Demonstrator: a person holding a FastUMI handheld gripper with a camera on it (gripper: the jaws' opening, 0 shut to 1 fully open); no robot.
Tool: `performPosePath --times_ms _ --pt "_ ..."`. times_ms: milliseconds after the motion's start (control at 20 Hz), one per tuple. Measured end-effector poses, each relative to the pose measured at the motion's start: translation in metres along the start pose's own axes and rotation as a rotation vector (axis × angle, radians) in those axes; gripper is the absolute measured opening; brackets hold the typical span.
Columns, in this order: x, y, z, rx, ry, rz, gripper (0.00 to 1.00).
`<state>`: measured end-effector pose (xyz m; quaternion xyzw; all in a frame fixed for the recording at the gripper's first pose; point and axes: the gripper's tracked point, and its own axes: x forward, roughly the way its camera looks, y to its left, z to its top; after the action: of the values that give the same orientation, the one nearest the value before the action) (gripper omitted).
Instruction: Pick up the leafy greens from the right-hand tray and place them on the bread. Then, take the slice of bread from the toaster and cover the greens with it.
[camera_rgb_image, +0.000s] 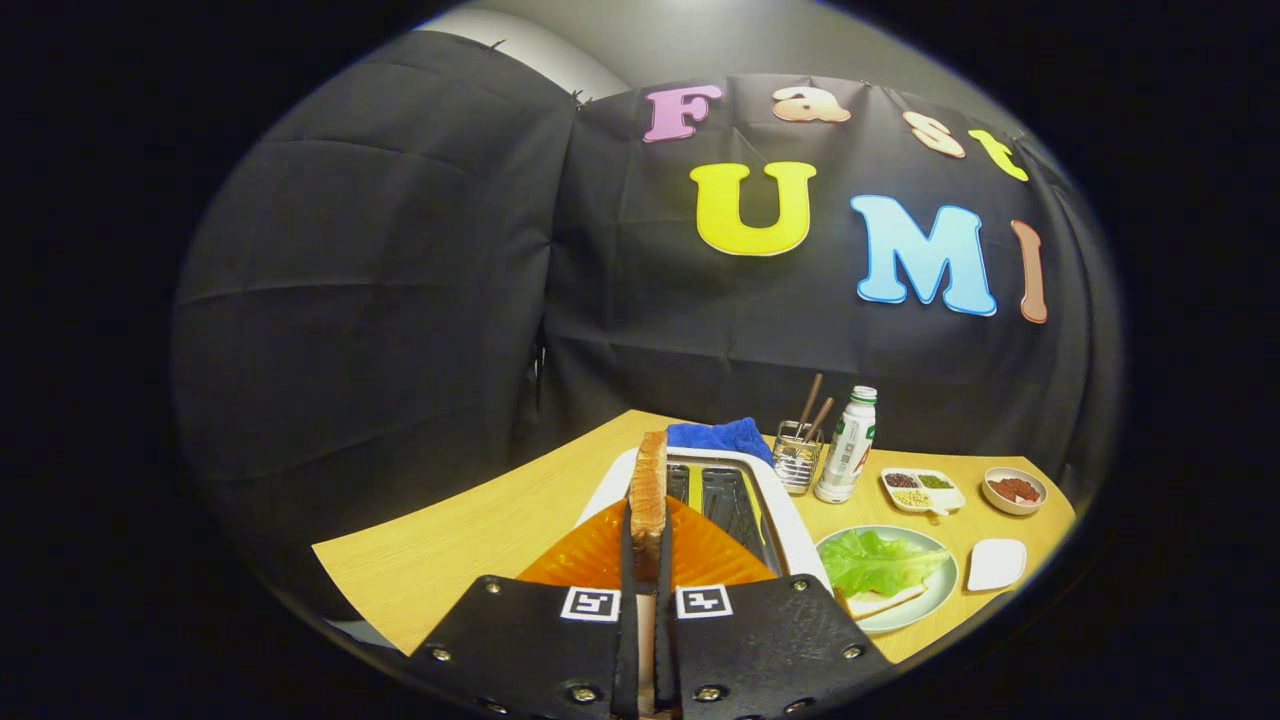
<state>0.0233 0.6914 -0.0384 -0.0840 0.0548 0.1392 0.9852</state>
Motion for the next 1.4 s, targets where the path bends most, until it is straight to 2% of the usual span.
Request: performPosePath --times_ms 550,900,1150,1400 --pt "-0.009 -0.013 0.037 0.041 -0.065 0.016 0.06" --pt "-0.026 -0.017 0.072 0.06 -0.132 0.054 0.06" --pt "-0.045 -0.043 0.096 0.105 -0.157 0.083 0.06" --pt "-0.068 -0.105 0.096 0.105 -0.166 -0.002 0.06"
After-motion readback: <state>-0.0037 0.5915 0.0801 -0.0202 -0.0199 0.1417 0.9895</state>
